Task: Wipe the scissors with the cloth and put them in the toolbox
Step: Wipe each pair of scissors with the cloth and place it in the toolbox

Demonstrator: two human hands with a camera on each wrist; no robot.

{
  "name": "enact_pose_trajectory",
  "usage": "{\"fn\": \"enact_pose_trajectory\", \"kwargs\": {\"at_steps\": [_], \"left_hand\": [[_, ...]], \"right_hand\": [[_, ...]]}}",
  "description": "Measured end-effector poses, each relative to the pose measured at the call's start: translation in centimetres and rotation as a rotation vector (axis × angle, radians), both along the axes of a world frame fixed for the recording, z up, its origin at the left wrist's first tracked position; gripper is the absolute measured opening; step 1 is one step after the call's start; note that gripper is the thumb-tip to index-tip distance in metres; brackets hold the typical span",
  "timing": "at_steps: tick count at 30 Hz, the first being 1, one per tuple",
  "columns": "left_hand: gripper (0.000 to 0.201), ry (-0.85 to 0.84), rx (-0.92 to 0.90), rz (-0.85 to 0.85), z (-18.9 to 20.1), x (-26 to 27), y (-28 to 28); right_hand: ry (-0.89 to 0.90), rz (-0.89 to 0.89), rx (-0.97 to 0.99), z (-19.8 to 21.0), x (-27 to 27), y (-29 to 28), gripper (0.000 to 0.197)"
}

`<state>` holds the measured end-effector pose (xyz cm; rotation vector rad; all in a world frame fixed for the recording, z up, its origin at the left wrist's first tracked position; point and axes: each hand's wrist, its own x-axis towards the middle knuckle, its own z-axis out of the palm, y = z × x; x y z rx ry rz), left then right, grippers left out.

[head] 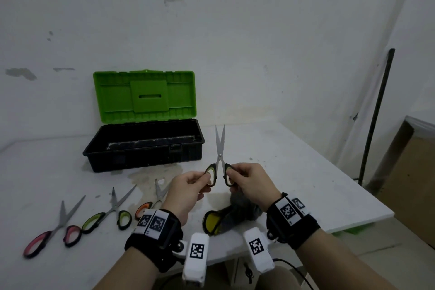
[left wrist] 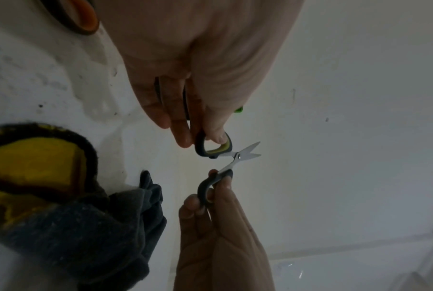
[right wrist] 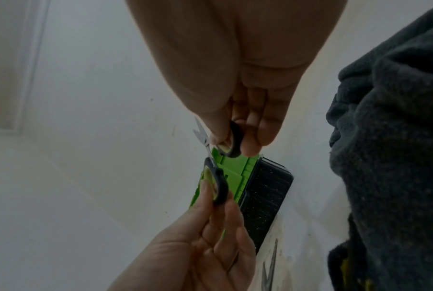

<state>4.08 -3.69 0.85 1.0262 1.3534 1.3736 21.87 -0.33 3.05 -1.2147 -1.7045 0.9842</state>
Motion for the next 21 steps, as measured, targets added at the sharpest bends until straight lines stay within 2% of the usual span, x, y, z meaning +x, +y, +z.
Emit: {"fn": "enact_pose_trajectory", "kwargs": {"at_steps": [10,12,16,19,21], "left_hand": [[0.01,-0.034,-0.022,0.002,-0.9,1.3,-0.1],[0.011,-0.046,-0.031,0.011,-0.8,1.3,-0.1],[0.013,-0.032,-0.033,0.018,-0.3,1.3,-0.1],[0.013,0.004,-0.026,-0.01,0.5,1.0,-0.3],[0.012,0.06,-0.008,-0.036,1.0,0.5,-0.3]], "right_hand": [[0.086,-0.1,-0.024,-1.0,-0.8,-0.2,0.008],[0.089,-0.151,0.011,-1.0,-0.9,-0.3,0.017],[-0.087,-0.212,0.138,-1.2,-1.3,-0.2,0.025],[-0.19,-0.195,0.122,-1.2,-1.5,0.0,0.04],[-0.221,-0.183,0.116,-0.8,-1.9,0.0,0.042]]}}
